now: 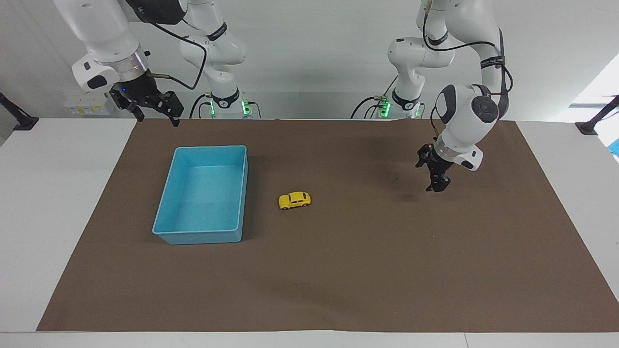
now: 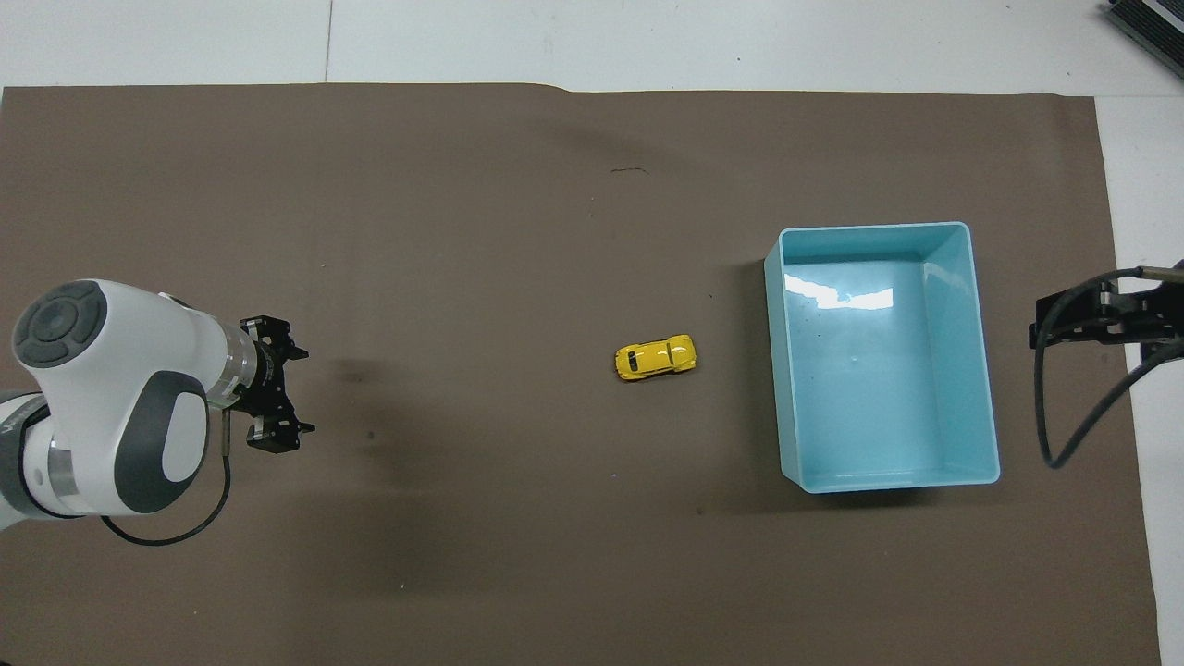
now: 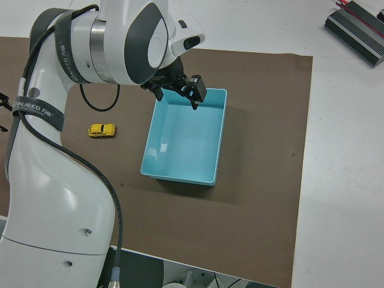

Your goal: Wind up and store yellow beetle car

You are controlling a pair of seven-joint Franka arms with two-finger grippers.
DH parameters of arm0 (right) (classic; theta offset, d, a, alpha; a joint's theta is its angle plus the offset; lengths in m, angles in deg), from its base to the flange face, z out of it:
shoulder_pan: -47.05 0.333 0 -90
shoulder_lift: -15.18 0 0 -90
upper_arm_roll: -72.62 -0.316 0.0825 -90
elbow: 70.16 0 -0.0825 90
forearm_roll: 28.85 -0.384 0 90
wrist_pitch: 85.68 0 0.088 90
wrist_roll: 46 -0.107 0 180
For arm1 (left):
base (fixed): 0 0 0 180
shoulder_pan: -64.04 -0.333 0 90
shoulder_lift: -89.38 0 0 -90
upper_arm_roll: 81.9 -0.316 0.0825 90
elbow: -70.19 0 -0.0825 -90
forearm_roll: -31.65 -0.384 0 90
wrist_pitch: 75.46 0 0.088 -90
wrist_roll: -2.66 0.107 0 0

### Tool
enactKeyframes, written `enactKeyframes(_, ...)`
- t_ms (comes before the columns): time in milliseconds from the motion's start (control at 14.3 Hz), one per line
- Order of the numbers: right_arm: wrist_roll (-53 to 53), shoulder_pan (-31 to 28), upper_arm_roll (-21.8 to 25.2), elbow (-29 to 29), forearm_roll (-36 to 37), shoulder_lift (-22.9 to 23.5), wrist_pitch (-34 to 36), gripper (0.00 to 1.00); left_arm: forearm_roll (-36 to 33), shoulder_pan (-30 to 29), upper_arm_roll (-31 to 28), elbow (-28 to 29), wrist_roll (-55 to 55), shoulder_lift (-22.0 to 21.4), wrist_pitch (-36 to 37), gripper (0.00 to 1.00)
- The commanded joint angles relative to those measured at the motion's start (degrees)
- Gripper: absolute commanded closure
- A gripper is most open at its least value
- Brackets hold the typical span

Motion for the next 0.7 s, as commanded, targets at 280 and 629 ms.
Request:
enactKeyframes(280, 3.0, -0.2, -0.4, -1.7, -0.8, -1.5, -1.0, 0.00, -1.1, -0.2, 0.1, -1.3, 0.6, 0.5, 1.2, 0.00)
enactKeyframes(629, 3.1, 1.2, -0.6, -5.8, -0.9, -0.7, -8.5, 0.00, -1.4, 0.0, 0.2, -1.4, 0.7, 0.6, 1.1, 0.00)
